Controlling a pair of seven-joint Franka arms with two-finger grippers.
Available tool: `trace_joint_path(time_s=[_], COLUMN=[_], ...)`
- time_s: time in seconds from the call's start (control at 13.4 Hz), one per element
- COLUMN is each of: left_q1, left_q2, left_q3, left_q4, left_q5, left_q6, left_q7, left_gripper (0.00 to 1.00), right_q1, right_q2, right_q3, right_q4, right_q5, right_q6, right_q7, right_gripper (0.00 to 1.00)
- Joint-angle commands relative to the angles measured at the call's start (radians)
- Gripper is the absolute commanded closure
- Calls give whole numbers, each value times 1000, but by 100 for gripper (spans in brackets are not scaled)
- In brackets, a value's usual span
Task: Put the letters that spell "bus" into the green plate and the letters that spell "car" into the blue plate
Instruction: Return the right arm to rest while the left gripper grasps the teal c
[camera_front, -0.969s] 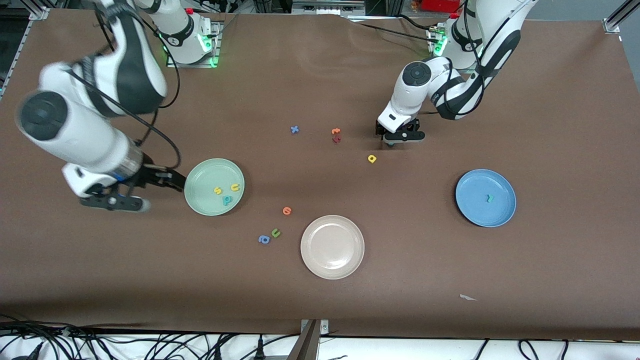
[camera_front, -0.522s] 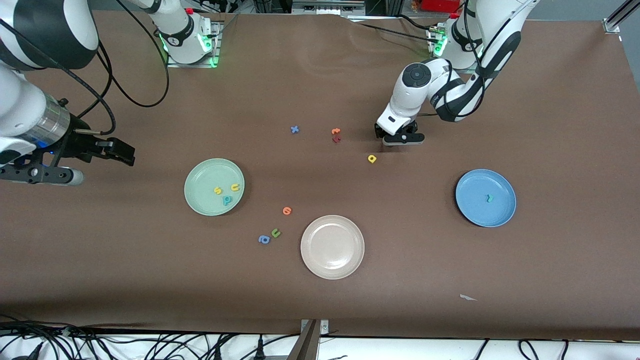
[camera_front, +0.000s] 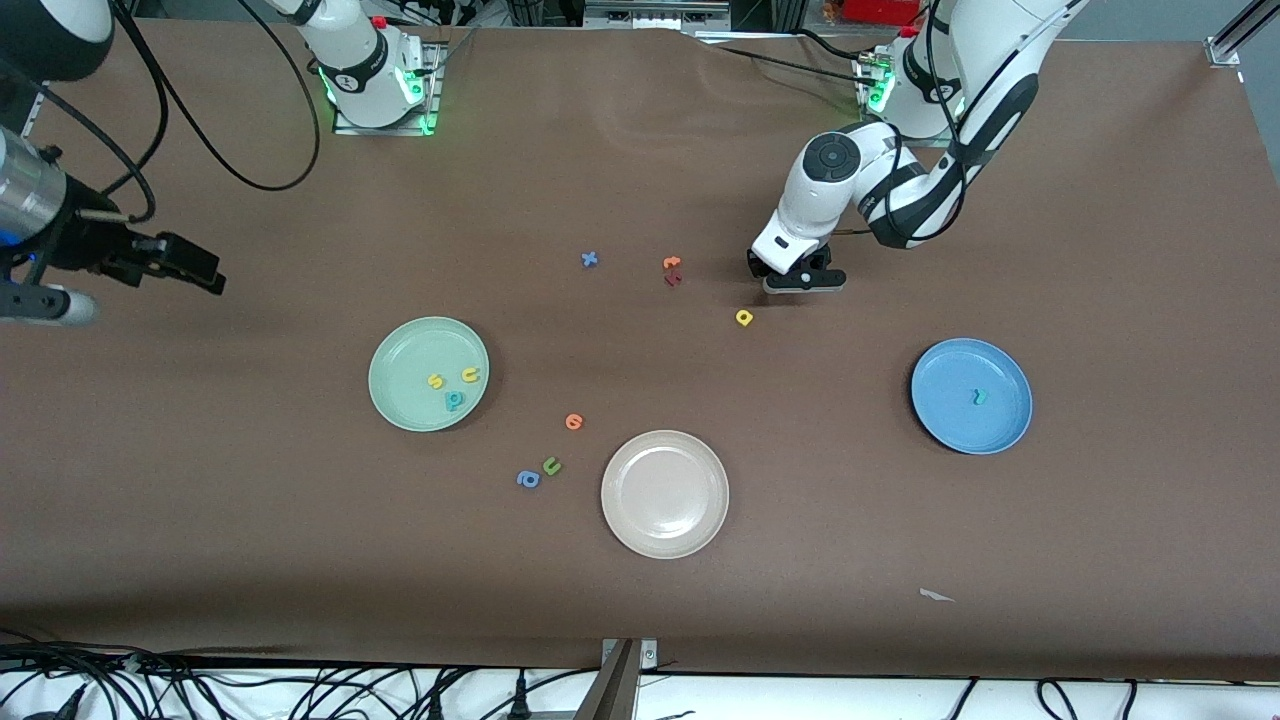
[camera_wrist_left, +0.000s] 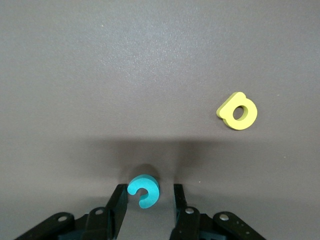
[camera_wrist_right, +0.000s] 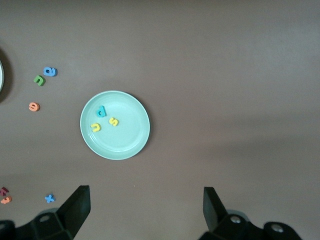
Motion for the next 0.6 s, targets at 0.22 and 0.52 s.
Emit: trace_joint_path(time_s=[0.22, 0.52], left_q1=[-5, -5], left_q2=[13, 13], left_q3=[6, 6], left_q4=[18, 18], left_q5=[39, 44], left_q6=[-1, -1], left_q7=[-28, -28], left_gripper=[64, 68], right_q1=[-117, -114], right_q2=[-181, -136], right_q3=[124, 49], right_q4=[-233, -188], right_q5=[-42, -28], right_q6=[137, 138], right_q7=[-44, -153], right_gripper=[0, 0])
